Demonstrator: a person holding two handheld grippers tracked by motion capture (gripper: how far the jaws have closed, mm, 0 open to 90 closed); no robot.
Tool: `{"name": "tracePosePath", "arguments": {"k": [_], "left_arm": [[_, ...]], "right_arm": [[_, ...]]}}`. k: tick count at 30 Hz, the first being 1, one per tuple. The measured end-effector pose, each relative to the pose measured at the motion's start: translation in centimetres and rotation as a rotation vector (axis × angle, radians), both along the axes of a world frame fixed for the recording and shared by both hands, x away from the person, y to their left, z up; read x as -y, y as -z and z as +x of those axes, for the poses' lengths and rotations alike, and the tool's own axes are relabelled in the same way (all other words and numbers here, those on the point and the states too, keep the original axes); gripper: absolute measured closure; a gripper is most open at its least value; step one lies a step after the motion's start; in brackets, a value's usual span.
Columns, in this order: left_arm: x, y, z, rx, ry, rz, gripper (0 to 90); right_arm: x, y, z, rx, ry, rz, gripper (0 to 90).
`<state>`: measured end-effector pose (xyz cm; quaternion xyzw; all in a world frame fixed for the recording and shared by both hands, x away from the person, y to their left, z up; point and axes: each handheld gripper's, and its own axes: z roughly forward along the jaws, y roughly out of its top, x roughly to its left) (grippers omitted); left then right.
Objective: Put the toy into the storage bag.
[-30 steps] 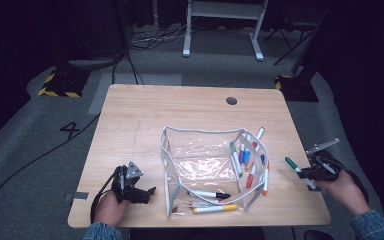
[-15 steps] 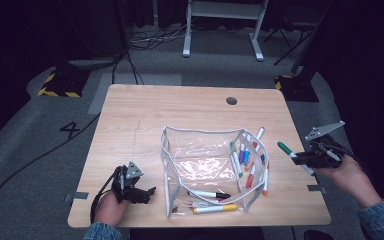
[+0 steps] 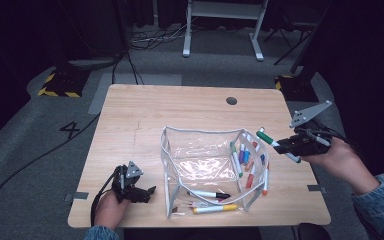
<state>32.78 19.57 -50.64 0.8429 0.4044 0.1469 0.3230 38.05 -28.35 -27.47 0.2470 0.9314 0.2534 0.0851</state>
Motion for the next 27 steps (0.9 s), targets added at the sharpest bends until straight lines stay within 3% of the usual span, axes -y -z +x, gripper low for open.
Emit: {"name": "tracePosePath", "arguments": {"k": [5, 11, 19, 27], "left_arm": [[0.0, 0.0, 0.0, -0.002, -0.002, -0.003, 0.0], [0.0, 0.0, 0.1, -0.001, -0.001, -0.002, 0.0], [0.2, 0.0, 0.4, 0.002, -0.012, 0.000, 0.0], [0.2, 0.0, 0.4, 0.001, -0.013, -0.002, 0.0]], "right_arm": [[-3.5, -1.1, -0.4, -0.008, -0.079, -0.010, 76.8], [-7.2, -1.2, -0.5, -0.023, -0.153, -0.033, 76.7], [-11.7, -0.1, -0.4, -0.059, -0.226, -0.061, 76.8], [-14.6, 1.2, -0.9, -0.084, -0.279, -0.112, 76.7]]}}
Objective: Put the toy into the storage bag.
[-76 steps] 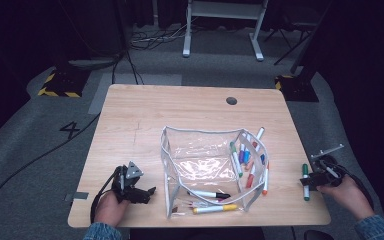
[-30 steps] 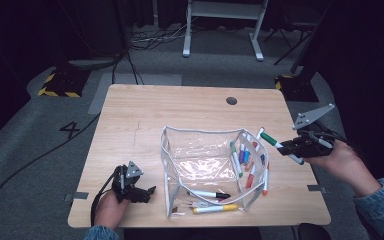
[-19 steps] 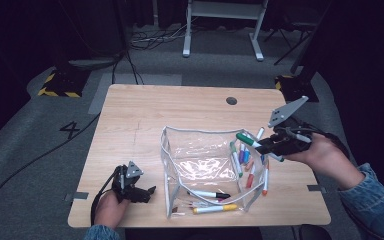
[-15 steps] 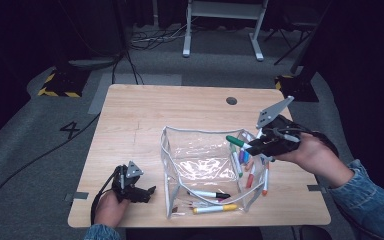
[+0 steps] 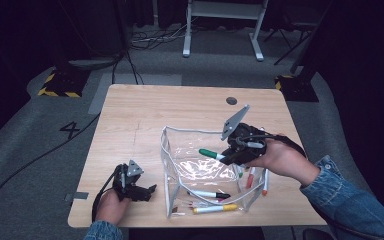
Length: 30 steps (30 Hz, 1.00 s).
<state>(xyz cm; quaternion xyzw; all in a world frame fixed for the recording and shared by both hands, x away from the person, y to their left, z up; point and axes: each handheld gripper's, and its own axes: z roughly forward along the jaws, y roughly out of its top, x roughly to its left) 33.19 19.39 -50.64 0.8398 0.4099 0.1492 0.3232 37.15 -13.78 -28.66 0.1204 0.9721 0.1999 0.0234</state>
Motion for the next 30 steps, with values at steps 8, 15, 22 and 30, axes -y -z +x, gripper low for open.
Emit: {"name": "tracePosePath", "arguments": {"k": [8, 15, 22, 30], "left_arm": [[0.0, 0.0, 0.0, -0.003, -0.003, -0.001, 0.0], [0.0, 0.0, 0.0, -0.003, -0.003, -0.001, 0.0], [0.0, 0.0, 0.0, -0.003, -0.003, 0.000, 0.0], [0.0, 0.0, 0.0, -0.003, -0.003, -0.001, 0.0]], "right_arm": [[-2.4, 2.2, -0.2, -0.025, -0.042, -0.093, 76.7], [-4.3, 4.0, -0.4, -0.049, -0.086, -0.142, 76.7], [-5.6, 6.1, -0.4, -0.076, -0.117, -0.213, 76.7], [-6.8, 8.7, -0.6, -0.113, -0.139, -0.314, 76.6]]}}
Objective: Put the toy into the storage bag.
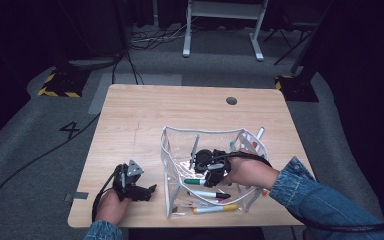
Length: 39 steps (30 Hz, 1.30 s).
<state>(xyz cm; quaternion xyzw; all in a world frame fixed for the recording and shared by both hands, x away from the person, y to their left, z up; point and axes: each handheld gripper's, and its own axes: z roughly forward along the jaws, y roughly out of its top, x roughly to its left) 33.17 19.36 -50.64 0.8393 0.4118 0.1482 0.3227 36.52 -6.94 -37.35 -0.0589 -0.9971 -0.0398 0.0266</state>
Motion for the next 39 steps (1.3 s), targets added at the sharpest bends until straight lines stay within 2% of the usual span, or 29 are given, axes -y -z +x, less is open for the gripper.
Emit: {"name": "tracePosePath", "arguments": {"k": [9, 17, 22, 23, 24, 27, 30, 32, 37, 39], "left_arm": [[0.0, 0.0, 0.0, 0.000, 0.000, 0.000, 0.0], [0.0, 0.0, 0.0, 0.000, 0.000, 0.000, 0.0], [0.0, 0.0, 0.0, 0.000, 0.000, 0.000, 0.0], [0.0, 0.0, 0.0, 0.000, 0.000, -0.001, 0.0], [0.0, 0.0, 0.0, 0.000, 0.000, 0.000, 0.0], [0.0, 0.0, 0.0, 0.000, 0.000, 0.000, 0.0], [0.0, 0.0, 0.0, 0.000, 0.000, 0.000, 0.0], [0.0, 0.0, 0.0, 0.006, 0.001, 0.004, 0.0], [0.0, 0.0, 0.0, 0.000, 0.000, 0.000, 0.0], [0.0, 0.0, 0.0, 0.000, 0.000, 0.000, 0.0]], "right_arm": [[-0.9, 1.5, -0.6, -0.032, -0.037, -0.090, 76.5], [-1.0, 2.2, -0.7, -0.051, -0.040, -0.126, 76.2], [-1.0, 2.5, -0.8, -0.043, -0.040, -0.148, 75.9], [-1.0, 2.5, -0.8, -0.046, -0.038, -0.149, 75.1], [-1.0, 2.5, -0.8, -0.047, -0.035, -0.147, 69.8], [-0.9, 2.2, -0.5, -0.048, -0.018, -0.126, 61.1], [-0.8, 1.2, -0.3, -0.004, 0.016, -0.048, 53.1], [-0.5, 0.1, 0.0, 0.035, 0.046, 0.036, 50.1], [0.5, -2.7, 0.1, 0.088, 0.078, 0.169, 48.7], [1.0, -3.7, 0.1, 0.101, 0.091, 0.202, 48.7]]}}
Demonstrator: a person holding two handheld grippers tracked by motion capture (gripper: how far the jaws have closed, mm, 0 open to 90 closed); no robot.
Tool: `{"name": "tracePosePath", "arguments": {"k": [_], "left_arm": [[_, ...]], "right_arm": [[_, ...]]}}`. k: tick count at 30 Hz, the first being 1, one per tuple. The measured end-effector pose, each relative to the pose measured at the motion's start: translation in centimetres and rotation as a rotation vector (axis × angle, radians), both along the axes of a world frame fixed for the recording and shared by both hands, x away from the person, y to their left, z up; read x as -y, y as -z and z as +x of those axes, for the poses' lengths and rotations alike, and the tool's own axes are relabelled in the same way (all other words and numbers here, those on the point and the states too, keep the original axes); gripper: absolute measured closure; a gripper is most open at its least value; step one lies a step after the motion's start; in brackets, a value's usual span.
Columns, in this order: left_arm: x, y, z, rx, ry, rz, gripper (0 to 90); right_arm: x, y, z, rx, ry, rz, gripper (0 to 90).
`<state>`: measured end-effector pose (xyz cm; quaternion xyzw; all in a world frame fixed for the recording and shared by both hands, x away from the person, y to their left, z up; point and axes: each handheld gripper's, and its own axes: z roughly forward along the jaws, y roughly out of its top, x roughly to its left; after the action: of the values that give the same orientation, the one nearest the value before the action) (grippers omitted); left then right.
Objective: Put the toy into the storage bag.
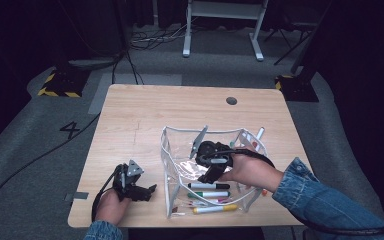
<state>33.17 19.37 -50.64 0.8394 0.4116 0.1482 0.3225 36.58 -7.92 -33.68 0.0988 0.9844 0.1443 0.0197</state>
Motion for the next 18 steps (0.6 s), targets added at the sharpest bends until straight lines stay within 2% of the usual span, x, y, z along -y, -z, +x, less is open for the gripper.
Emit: {"name": "tracePosePath", "arguments": {"k": [3, 8, 11, 18], "left_arm": [[0.0, 0.0, 0.0, 0.000, 0.000, 0.000, 0.0], [0.0, 0.0, 0.0, 0.000, 0.000, 0.000, 0.0], [0.0, 0.0, 0.0, 0.000, 0.000, 0.000, 0.0], [0.0, 0.0, 0.0, 0.003, 0.001, 0.001, 0.0]], "right_arm": [[1.1, -1.3, 0.2, 0.026, 0.025, 0.052, 48.9], [4.1, -3.4, 0.9, 0.091, 0.082, 0.174, 49.7], [6.5, -4.4, 1.7, 0.114, 0.148, 0.231, 49.8], [12.2, -6.0, 3.1, 0.176, 0.279, 0.298, 50.4]]}}
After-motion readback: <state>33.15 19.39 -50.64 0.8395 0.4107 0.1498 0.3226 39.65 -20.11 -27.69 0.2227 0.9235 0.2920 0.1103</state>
